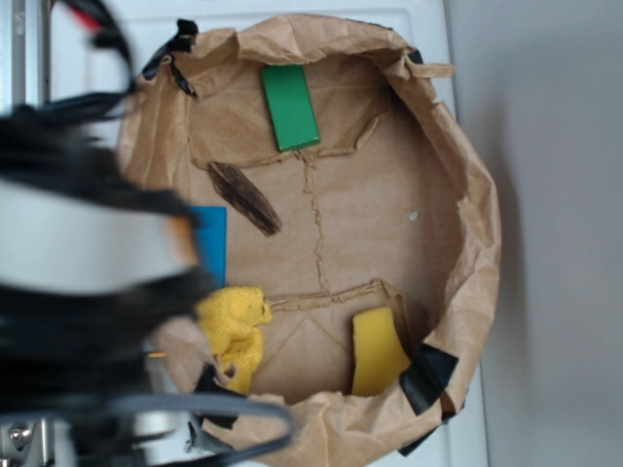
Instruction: Grab the yellow cloth.
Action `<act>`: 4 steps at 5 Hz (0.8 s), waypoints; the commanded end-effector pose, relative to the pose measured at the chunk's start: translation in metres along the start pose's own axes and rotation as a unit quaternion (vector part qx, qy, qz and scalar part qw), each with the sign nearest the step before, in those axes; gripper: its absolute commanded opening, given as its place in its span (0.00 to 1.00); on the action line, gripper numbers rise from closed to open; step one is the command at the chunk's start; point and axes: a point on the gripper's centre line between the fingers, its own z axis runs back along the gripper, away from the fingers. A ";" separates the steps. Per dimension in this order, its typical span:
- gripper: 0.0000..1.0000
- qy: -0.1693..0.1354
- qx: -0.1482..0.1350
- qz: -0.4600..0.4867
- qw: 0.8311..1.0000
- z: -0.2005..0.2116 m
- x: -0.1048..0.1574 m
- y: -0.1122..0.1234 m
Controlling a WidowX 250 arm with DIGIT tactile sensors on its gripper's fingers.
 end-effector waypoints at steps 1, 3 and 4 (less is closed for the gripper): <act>1.00 -0.022 0.016 0.054 0.998 -0.004 0.010 0.018; 1.00 -0.022 0.016 0.054 0.998 -0.004 0.010 0.018; 1.00 -0.007 0.061 0.136 0.989 -0.025 0.023 0.017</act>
